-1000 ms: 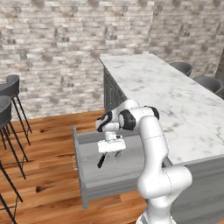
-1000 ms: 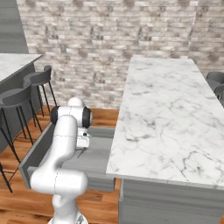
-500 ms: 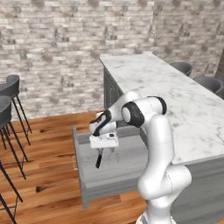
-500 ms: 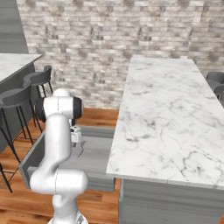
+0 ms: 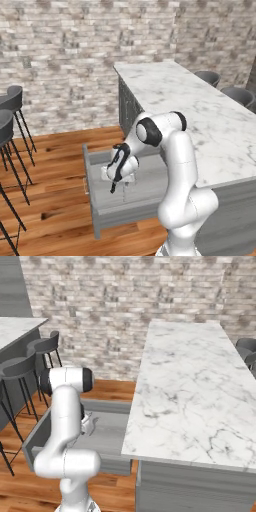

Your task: Pick up the metallic utensils from the counter and place them in the open drawer. Make sure not to pick up any wooden utensils.

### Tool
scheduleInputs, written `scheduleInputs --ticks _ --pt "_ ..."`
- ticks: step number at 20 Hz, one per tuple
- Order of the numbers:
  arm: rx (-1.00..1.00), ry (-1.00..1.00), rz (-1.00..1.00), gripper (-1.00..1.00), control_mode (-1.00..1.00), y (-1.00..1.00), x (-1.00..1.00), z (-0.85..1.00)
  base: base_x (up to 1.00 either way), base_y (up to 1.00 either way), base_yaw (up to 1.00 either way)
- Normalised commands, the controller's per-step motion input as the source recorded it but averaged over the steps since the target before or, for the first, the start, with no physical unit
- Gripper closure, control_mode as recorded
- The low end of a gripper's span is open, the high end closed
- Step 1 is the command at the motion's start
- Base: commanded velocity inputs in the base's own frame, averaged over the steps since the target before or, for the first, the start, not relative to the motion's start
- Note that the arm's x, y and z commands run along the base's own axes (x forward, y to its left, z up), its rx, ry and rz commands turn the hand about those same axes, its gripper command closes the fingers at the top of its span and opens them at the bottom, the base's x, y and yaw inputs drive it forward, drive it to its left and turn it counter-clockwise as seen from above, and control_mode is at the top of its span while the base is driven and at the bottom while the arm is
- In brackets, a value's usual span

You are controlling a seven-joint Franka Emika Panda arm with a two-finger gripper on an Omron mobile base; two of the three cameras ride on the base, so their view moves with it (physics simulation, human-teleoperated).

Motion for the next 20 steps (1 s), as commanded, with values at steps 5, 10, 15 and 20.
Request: scheduleInputs --ticks 5,10,15,20 --pt "0.01 -0.26 0.02 -1.0 -1.0 0.0 0.7 -0.31 0.0 0.0 0.0" --pt "0.0 -0.26 0.03 -1.0 -1.0 -0.04 0.46 -0.08 0.0 0.0 0.0" --pt "0.0 -0.26 0.05 -1.0 -1.0 0.0 0.07 -0.86 0.0 0.0 0.0" --pt "0.03 -0.1 0.02 -1.0 -1.0 -0.33 -0.58 -0.02 0.0 0.0 0.0"
